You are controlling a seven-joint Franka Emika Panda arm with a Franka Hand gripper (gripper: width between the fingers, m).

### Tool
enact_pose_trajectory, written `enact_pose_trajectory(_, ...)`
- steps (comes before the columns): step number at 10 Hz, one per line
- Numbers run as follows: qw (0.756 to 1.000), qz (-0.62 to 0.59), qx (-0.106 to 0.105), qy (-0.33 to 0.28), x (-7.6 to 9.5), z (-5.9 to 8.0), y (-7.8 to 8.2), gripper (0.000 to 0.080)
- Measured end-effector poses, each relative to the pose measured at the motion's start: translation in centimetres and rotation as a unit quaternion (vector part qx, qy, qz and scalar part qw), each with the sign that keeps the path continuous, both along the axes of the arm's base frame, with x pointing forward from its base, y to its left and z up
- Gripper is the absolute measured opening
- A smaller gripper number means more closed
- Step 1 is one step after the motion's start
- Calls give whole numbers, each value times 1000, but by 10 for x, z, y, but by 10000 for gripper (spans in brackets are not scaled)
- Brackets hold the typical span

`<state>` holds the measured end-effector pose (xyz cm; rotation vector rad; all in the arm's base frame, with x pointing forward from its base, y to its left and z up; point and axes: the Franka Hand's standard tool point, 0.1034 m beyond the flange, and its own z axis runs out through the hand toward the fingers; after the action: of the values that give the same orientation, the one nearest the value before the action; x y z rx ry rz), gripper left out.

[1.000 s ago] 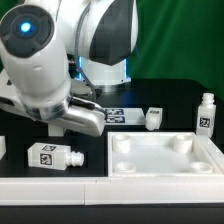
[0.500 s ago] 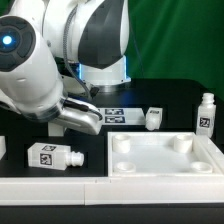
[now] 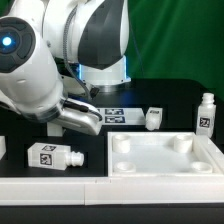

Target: Assemble one leg

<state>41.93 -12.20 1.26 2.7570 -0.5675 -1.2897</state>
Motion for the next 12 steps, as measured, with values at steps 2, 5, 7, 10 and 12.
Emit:
enact_pose_trajectory(2, 1000, 1, 0, -2, 1, 2, 2, 293)
enact_pose_trajectory(5, 999, -13, -8, -29, 15, 53, 31, 291)
enact_pose_trajectory(7, 999, 0, -7, -54, 31, 78, 37, 291)
enact_pose_trajectory(10, 995, 31, -14, -95, 46, 65, 29, 291)
enact_pose_trajectory(12, 984, 39, -49, -169, 49, 63, 55, 291)
